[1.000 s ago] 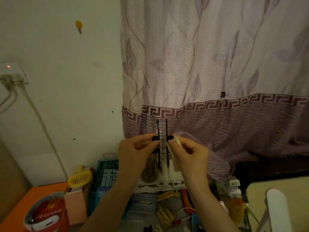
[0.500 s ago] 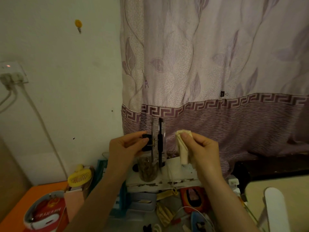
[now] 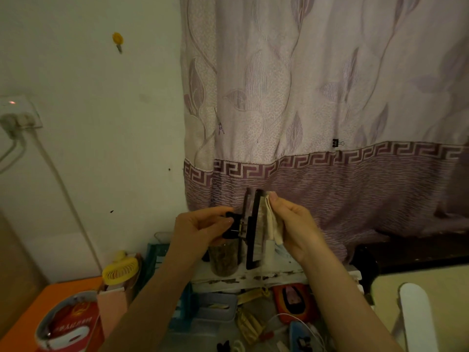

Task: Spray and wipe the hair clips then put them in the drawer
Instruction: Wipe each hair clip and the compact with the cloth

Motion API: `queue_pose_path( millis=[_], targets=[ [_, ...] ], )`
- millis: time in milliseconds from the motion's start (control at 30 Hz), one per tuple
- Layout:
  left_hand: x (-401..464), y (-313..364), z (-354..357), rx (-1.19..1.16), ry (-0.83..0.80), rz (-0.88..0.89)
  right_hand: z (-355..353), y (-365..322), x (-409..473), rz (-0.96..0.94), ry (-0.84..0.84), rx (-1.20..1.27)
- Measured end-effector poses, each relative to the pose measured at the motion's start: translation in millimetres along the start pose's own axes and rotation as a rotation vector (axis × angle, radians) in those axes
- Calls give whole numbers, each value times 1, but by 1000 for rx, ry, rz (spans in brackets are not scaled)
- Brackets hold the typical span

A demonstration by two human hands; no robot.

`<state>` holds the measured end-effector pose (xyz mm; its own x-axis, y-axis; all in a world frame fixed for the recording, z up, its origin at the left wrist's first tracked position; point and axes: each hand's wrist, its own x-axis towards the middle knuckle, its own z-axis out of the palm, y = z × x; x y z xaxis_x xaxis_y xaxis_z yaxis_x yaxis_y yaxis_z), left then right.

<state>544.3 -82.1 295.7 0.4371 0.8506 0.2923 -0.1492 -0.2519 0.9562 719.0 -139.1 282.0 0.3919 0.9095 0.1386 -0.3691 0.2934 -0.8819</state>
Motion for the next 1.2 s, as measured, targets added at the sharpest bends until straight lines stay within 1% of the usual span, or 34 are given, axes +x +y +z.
queue_pose_path(
  millis=[100, 300, 433, 500, 600, 800, 867, 967, 1067, 1200],
  targets=[
    [2, -1, -1, 1, 17, -1, 0, 5, -4, 28, -63, 20],
    [3, 0, -2, -26, 27, -16, -1, 20, -10, 62, -135, 69],
    [3, 0, -1, -19, 29, -18, -2, 31, -17, 49, -220, 143],
    [3, 0, 0, -16, 22, -13, -2, 34, -19, 43, -233, 161],
    [1, 1, 2, 8, 3, 10, -2, 37, -19, 22, -199, 162],
    [-1, 4, 4, 79, 1, 35, -1, 33, -22, -45, -107, 71],
    [-3, 7, 5, 130, -40, 98, -1, 31, -23, -80, -64, 34],
    [-7, 12, 11, 272, -133, 205, 0, 29, -24, -141, 2, -46],
    [-4, 8, 14, 332, -100, 234, 1, 27, -25, -183, 31, -101],
    [-2, 3, 14, 264, -59, 243, 0, 25, -26, -212, 31, -158]
  ],
)
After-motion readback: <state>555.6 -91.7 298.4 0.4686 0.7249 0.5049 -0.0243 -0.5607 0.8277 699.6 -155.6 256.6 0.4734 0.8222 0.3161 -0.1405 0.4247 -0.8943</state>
